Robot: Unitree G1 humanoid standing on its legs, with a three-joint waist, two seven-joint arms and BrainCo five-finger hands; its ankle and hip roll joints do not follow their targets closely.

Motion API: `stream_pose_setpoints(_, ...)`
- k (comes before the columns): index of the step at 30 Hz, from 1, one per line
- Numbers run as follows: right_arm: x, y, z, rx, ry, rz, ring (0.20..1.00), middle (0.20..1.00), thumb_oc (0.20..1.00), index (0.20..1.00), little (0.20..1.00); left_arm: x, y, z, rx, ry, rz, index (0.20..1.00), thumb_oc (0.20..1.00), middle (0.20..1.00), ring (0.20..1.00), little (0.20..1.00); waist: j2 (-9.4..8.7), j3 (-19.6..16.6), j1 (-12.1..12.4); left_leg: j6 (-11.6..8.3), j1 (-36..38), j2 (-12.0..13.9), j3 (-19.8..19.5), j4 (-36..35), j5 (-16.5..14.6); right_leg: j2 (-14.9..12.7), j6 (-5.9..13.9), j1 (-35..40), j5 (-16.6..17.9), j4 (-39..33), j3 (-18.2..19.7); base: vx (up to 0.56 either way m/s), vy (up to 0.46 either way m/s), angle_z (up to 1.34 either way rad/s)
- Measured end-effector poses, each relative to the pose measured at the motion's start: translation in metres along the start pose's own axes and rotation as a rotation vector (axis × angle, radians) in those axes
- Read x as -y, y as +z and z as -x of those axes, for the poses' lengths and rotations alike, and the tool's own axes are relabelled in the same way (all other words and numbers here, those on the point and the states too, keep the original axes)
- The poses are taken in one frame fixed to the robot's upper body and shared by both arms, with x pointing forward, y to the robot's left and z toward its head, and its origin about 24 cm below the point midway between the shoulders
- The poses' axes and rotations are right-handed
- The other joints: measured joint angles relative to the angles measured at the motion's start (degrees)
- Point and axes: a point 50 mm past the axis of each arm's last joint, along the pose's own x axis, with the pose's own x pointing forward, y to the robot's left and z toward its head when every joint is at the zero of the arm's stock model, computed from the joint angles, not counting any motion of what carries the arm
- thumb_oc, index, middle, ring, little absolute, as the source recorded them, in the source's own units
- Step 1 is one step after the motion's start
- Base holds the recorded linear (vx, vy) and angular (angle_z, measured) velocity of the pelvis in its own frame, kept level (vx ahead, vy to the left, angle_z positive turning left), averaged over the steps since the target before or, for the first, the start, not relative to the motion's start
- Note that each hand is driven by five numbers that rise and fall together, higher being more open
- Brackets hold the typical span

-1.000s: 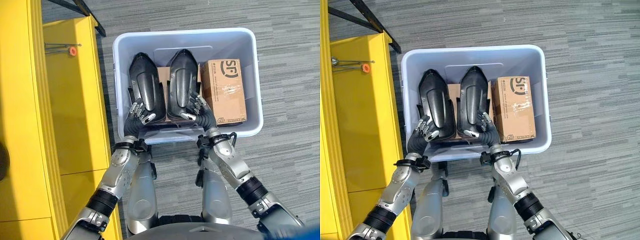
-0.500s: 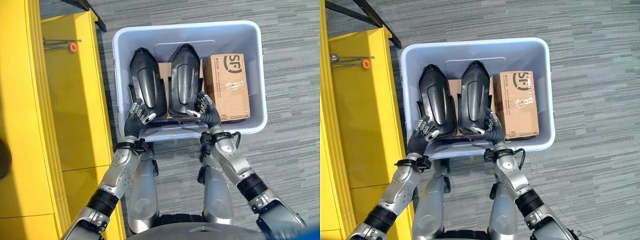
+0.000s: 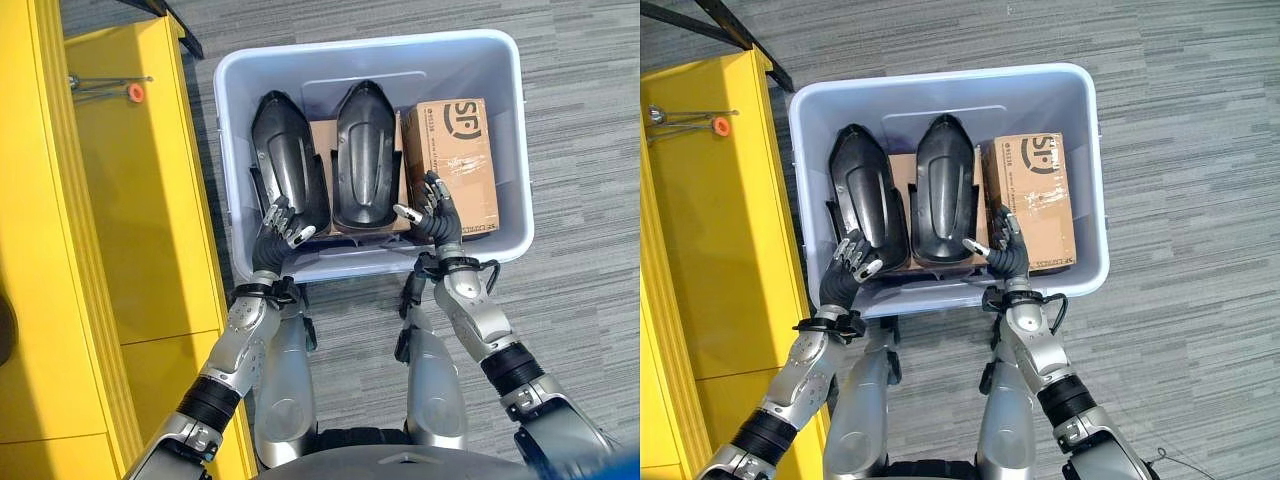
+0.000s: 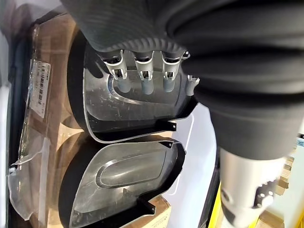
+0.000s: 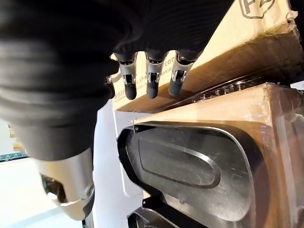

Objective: Move parts from the plastic box to the shelf.

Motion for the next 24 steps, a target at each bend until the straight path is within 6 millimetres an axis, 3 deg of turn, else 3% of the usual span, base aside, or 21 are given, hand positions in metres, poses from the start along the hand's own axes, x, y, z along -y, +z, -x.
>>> stream_pose_setpoints(11, 0.005, -0.006, -0.011, -0.029, -0.066, 0.024, 1.0, 1.0, 1.0, 1.0, 1.0, 0.005, 0.0, -0.002, -0.004, -0.017, 0.008, 1.0, 1.0, 1.0, 1.0, 1.0, 0.14, 0.1, 0.2, 0.19, -0.1, 0.0, 0.0, 0.1, 0.2, -0.1, -0.04, -0.6, 0.0, 0.8, 0.3, 0.0, 0.0, 0.0)
stream_pose_setpoints(24, -0.011, -0.003, -0.011, -0.017, -0.012, 0.013, 1.0, 1.0, 1.0, 1.0, 1.0, 0.007, 0.002, -0.004, 0.006, -0.024, 0.01, 1.0, 1.0, 1.0, 1.0, 1.0, 0.8, 0.4, 0.2, 0.3, -1.5, 0.0, -0.2, 0.1, 0.5, -0.1, -0.13, -2.1, -0.1, 1.3, 0.3, 0.0, 0.0, 0.0)
